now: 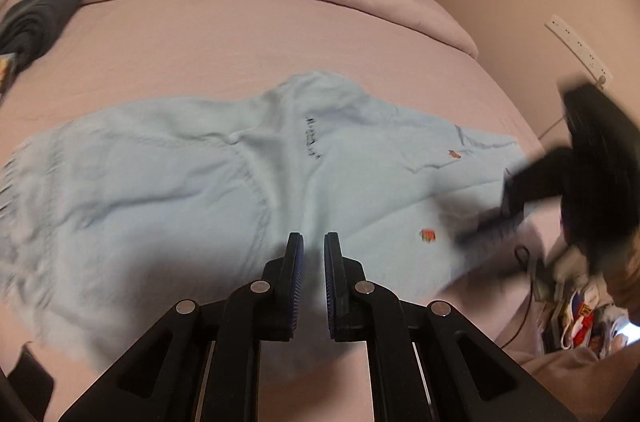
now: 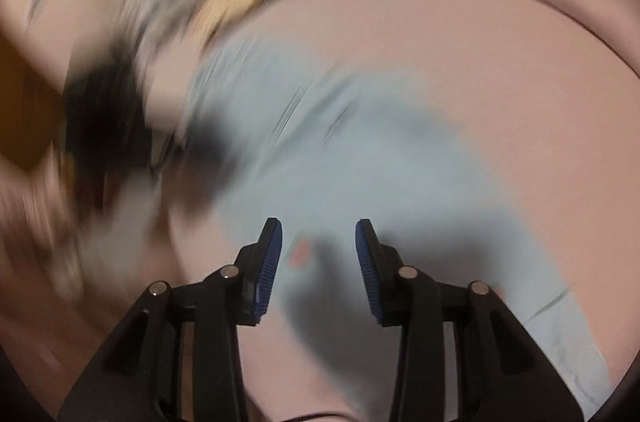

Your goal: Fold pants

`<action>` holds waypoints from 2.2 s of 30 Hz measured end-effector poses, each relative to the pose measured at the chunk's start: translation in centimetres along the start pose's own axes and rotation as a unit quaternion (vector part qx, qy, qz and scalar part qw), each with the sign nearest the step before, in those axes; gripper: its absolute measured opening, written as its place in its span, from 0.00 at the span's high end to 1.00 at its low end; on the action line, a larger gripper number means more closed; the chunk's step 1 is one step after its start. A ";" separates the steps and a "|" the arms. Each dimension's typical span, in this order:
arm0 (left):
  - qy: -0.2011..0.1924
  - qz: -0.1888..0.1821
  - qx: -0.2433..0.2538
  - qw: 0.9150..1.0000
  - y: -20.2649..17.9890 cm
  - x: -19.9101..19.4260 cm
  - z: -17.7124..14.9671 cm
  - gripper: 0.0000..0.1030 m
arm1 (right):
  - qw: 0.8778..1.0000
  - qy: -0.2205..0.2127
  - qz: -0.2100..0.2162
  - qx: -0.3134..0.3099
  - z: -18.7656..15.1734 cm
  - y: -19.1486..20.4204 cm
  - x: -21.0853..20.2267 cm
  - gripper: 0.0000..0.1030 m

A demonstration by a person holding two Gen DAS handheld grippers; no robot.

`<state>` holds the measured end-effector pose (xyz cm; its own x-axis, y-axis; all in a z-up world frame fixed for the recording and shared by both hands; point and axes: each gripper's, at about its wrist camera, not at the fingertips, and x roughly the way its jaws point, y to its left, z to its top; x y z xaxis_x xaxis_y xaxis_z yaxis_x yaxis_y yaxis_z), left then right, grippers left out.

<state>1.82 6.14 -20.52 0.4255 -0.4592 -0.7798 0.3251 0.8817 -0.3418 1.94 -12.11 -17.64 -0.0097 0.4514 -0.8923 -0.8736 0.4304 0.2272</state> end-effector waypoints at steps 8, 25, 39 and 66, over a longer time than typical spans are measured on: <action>0.040 0.054 0.016 0.998 2.5 0.8 -2.4 0.96 | 0.991 0.031 -0.098 -0.080 -1.2 2.8 3.6 0.89; -0.022 0.023 0.032 0.999 -0.9 -0.3 6.1 0.95 | 0.990 -0.094 -0.057 0.093 -0.9 -5.3 -4.9 0.70; 0.004 0.115 -0.025 0.993 5.8 3.7 8.7 0.95 | 0.922 -0.087 -0.136 0.352 -8.1 -18.2 -3.3 0.73; -0.068 0.089 -0.105 0.988 3.4 -2.0 6.5 0.24 | 0.689 -0.319 -0.134 0.638 -33.8 -10.4 -13.6 0.49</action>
<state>7.56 9.40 -16.69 0.5736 -0.2923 -0.7652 0.0580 0.9463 -0.3180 -5.27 -49.16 -21.10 0.6388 0.2991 -0.7088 0.3389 0.7177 0.6083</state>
